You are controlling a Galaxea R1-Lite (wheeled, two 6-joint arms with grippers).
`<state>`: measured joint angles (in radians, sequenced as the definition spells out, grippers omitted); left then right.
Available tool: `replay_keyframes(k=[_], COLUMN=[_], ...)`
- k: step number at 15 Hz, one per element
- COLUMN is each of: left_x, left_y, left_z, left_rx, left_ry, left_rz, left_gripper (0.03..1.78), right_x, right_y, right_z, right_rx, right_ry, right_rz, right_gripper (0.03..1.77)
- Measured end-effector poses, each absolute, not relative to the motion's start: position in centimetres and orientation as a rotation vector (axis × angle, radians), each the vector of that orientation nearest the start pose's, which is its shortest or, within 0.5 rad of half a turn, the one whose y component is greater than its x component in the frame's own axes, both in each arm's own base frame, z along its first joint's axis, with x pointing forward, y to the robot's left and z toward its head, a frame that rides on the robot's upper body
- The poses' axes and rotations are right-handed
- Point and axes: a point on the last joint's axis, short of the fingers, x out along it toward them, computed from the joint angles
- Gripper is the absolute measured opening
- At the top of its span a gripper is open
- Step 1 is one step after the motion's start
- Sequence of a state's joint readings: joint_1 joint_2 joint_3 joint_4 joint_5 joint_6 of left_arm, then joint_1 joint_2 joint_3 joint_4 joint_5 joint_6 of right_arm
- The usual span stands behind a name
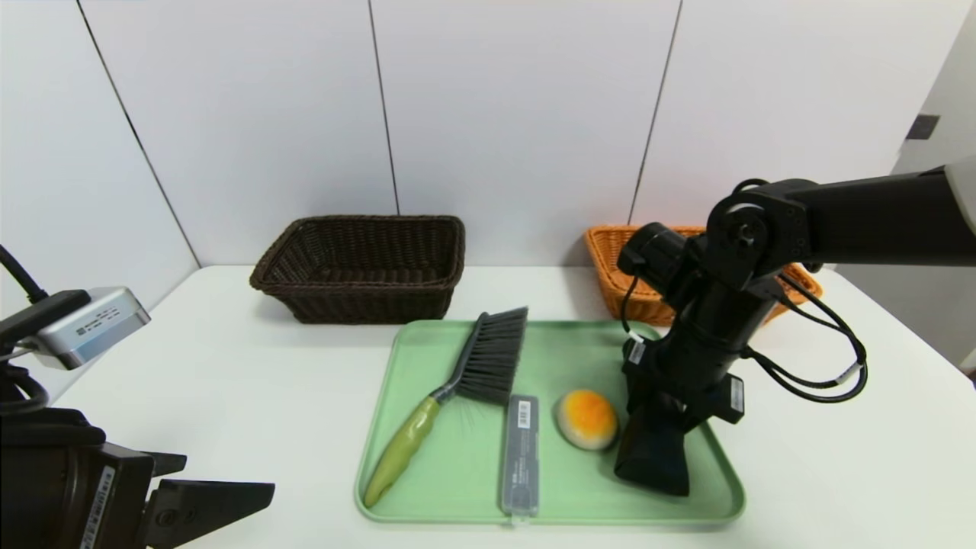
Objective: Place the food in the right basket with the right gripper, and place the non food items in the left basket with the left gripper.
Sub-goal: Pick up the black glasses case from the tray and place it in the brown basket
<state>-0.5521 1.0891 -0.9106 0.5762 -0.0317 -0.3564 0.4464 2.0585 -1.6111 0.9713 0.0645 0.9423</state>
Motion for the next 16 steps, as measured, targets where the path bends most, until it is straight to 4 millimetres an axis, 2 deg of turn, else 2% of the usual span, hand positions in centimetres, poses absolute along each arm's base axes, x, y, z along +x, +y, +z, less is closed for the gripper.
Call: replay_keyframes(k=[1, 5, 9, 12, 16], left_x=[10.2, 10.2, 10.2, 10.2, 10.2], left_y=[-6.4, -6.4, -6.4, -6.4, -6.4], left_z=[23.8, 23.7, 23.7, 23.7, 23.6], left_rx=[-0.133, -0.133, -0.133, -0.133, -0.13], left_ry=[0.827, 0.829, 0.828, 0.829, 0.829], left_rz=[-0.414, -0.414, -0.414, -0.415, -0.415], left_gripper=[1.69, 1.69, 1.69, 1.69, 1.69], right_x=[31.2, 31.0, 30.3, 29.3, 27.3], right_y=[15.1, 15.0, 14.7, 14.3, 14.2], right_z=[15.7, 16.1, 17.5, 19.7, 24.1], right_rx=[0.494, 0.48, 0.479, 0.478, 0.507], right_ry=[1.457, 1.451, 1.42, 1.365, 1.268], right_rz=[-0.264, -0.245, -0.209, -0.145, 0.014], right_gripper=[0.69, 0.63, 0.53, 0.5, 0.49])
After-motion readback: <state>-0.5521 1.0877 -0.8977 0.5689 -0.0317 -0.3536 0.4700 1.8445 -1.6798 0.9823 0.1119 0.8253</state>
